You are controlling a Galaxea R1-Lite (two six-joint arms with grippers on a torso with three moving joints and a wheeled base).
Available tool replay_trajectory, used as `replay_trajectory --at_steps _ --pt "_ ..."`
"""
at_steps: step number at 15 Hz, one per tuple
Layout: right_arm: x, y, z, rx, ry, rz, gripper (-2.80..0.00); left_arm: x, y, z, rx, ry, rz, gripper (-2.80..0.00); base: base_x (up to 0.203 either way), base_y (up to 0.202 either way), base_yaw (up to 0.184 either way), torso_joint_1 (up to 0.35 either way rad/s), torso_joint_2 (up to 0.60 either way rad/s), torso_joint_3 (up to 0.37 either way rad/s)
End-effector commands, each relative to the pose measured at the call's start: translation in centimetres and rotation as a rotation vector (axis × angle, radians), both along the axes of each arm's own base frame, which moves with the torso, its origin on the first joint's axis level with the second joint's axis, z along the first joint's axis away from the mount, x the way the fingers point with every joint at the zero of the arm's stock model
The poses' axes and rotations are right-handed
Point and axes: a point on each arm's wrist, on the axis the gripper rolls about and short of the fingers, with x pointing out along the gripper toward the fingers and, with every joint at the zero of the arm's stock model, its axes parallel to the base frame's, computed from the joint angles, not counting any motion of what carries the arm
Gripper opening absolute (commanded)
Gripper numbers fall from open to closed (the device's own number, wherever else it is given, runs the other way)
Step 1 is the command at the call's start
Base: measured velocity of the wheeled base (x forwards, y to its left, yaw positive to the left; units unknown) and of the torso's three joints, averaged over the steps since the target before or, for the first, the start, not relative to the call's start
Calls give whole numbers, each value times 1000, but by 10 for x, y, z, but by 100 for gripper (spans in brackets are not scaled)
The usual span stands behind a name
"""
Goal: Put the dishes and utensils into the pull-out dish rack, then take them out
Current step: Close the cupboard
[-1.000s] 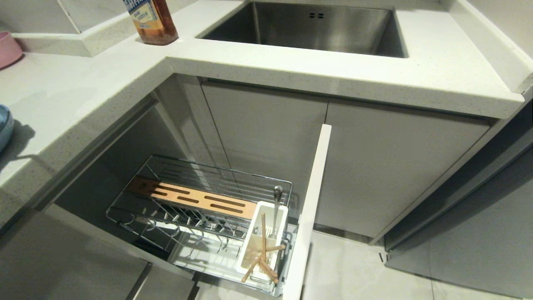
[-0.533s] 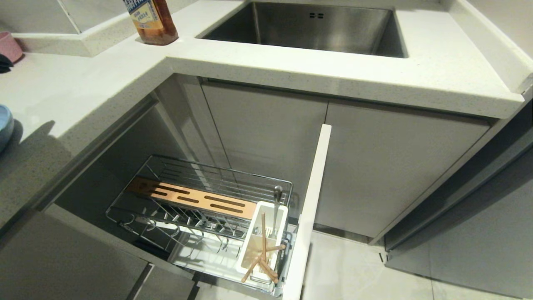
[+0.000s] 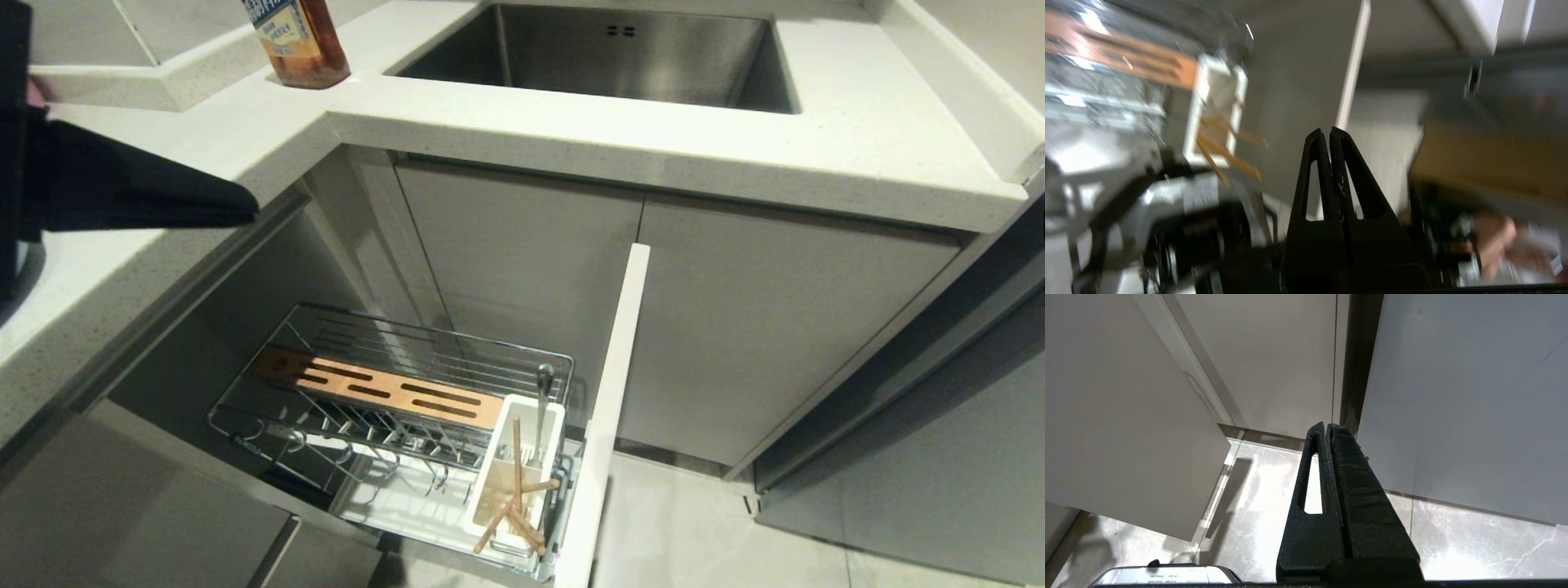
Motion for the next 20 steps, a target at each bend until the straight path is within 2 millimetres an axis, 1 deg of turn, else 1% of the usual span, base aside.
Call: replay_trajectory --at_steps 1,2,4,6,8,14,17,20 --pt "0 0 0 0 -1 0 -280 7 -27 -16 50 90 -96 -280 0 0 0 0 0 0" --pt "0 0 0 0 -1 0 -280 8 -40 -24 66 147 -146 -280 0 0 0 0 0 0" --pt "0 0 0 0 1 0 -280 12 -62 -34 58 231 -218 -280 0 0 0 0 0 0" --pt "0 0 0 0 0 0 -280 14 -79 -38 42 251 -265 -280 0 0 0 0 0 0" --pt "0 0 0 0 -1 0 -280 14 -99 -46 69 278 -316 -280 0 0 0 0 0 0" --pt "0 0 0 0 -1 0 -280 20 -161 -91 205 387 -387 -280 0 0 0 0 0 0" --pt "0 0 0 0 -1 0 -280 20 -182 -111 268 422 -410 -280 0 0 0 0 0 0" --pt "0 0 0 0 -1 0 -280 19 -190 -121 302 439 -419 -280 0 0 0 0 0 0"
